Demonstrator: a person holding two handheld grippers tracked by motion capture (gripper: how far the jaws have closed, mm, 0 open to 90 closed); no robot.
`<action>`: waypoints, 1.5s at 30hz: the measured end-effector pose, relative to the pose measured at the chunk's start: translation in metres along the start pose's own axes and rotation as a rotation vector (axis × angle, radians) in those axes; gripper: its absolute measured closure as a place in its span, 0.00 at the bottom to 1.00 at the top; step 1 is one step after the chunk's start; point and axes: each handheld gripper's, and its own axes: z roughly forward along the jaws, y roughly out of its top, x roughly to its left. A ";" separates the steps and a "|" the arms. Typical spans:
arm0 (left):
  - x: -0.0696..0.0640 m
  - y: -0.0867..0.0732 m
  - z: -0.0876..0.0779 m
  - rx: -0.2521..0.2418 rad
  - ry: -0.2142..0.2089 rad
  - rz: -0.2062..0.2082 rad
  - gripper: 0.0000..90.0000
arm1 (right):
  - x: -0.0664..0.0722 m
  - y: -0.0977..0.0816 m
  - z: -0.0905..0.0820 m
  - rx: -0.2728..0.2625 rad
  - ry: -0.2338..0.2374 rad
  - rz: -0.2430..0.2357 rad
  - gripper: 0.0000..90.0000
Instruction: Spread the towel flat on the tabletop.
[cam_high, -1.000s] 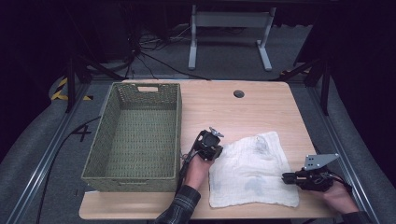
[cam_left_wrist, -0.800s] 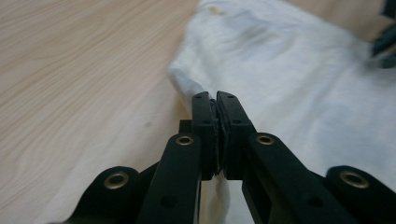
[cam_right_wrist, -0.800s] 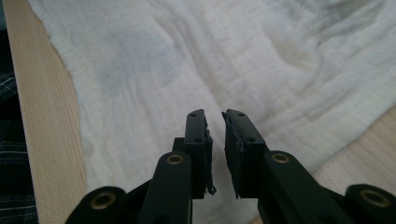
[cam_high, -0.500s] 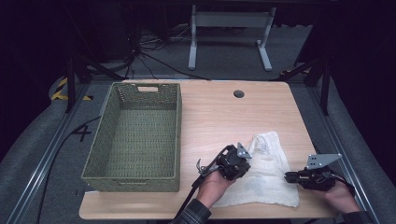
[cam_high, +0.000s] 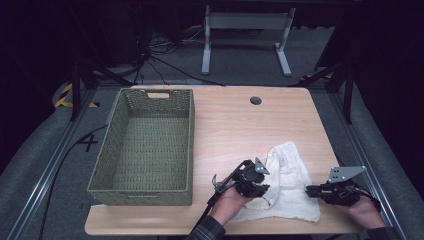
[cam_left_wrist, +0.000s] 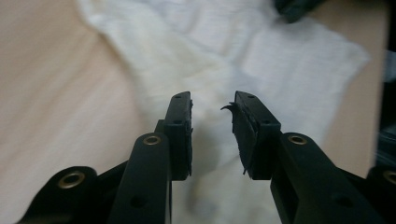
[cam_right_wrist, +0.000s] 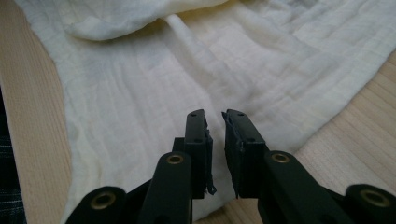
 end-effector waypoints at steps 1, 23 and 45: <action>0.006 -0.001 0.000 0.002 0.009 -0.021 0.73 | 0.000 0.000 0.000 -0.002 0.000 0.000 0.88; 0.013 -0.007 0.005 0.013 -0.033 -0.047 0.96 | 0.004 -0.005 0.003 0.015 -0.024 -0.007 0.88; 0.034 0.011 -0.008 0.029 -0.003 -0.046 0.94 | 0.008 -0.007 0.002 0.016 -0.043 -0.025 0.88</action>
